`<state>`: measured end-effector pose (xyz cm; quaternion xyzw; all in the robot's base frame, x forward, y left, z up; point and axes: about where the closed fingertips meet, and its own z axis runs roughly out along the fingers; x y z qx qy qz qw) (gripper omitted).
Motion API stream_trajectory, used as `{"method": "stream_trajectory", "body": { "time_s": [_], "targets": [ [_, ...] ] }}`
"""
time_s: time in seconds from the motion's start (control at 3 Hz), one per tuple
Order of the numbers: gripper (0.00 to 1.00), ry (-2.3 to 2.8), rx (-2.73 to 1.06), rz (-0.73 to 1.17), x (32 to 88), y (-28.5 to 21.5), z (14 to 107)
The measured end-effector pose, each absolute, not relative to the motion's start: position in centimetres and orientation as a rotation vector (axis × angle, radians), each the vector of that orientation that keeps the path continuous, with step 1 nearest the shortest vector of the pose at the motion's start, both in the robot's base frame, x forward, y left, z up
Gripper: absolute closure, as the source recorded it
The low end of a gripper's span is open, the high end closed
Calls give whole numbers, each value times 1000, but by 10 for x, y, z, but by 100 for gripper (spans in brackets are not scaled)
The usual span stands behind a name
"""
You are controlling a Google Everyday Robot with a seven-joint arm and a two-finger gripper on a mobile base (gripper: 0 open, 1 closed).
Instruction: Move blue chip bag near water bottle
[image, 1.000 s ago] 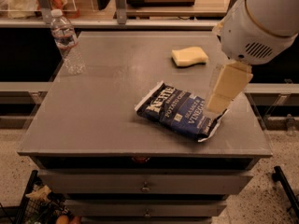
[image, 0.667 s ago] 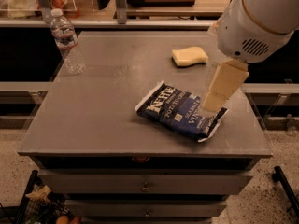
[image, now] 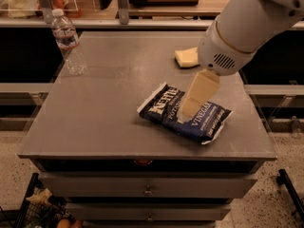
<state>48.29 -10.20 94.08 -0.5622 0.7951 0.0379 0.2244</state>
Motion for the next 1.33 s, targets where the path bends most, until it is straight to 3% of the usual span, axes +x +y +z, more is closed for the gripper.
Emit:
{"method": "stream_trajectory", "body": {
  "time_s": [1.0,1.33],
  "targets": [
    [0,2336,-1374,129,512,-104,862],
    [18,2350,-1361,114,515,-105,850]
  ]
}}
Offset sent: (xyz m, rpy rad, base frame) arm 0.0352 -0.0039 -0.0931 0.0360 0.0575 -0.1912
